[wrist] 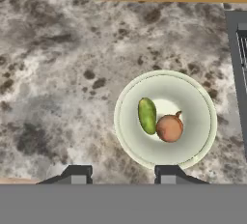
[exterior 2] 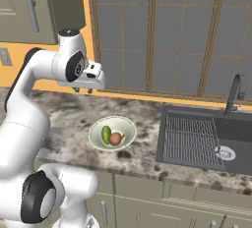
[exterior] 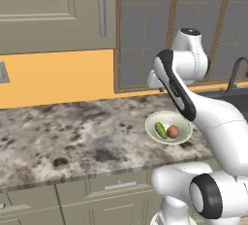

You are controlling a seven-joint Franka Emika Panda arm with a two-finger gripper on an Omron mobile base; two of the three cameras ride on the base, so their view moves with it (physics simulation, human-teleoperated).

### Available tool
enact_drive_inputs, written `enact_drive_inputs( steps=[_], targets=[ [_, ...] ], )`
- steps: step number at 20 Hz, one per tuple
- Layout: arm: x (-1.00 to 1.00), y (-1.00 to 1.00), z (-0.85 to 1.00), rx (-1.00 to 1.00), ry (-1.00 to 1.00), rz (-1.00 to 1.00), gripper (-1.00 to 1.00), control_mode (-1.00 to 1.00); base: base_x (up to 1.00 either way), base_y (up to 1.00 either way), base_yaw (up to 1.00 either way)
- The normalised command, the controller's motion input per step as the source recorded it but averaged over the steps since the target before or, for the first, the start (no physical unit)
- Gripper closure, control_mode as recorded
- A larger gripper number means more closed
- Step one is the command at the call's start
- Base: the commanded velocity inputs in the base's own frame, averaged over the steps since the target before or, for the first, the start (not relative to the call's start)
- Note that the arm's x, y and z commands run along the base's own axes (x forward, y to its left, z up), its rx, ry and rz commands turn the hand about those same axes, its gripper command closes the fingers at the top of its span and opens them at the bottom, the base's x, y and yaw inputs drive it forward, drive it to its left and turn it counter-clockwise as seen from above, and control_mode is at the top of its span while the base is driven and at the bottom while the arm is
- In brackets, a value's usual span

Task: Dump the onion and mango from the bowl so the bowl can be washed. Place the bowl in the sink after clearing the leftovers.

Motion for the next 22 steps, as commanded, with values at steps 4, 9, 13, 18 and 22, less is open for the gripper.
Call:
enact_drive_inputs(
  steps=[4,9,13,18,22],
  targets=[
    [-0.06,-0.05,-0.13,0.01,0.04,-0.01,-1.0,-1.0,0.0,0.0,0.0],
    [-0.33,-0.95,-0.39,0.07,0.22,-0.16,-1.0,-1.0,0.0,0.0,0.0],
    [-0.1,-1.0,-0.7,0.04,0.25,-0.2,-1.0,-1.0,0.0,0.0,0.0],
    [-0.08,-0.85,-0.95,0.1,0.21,-0.24,-1.0,-1.0,0.0,0.0,0.0],
    [-0.07,-0.31,-0.29,0.21,0.02,-0.13,-1.0,-1.0,0.0,0.0,0.0]
  ],
)
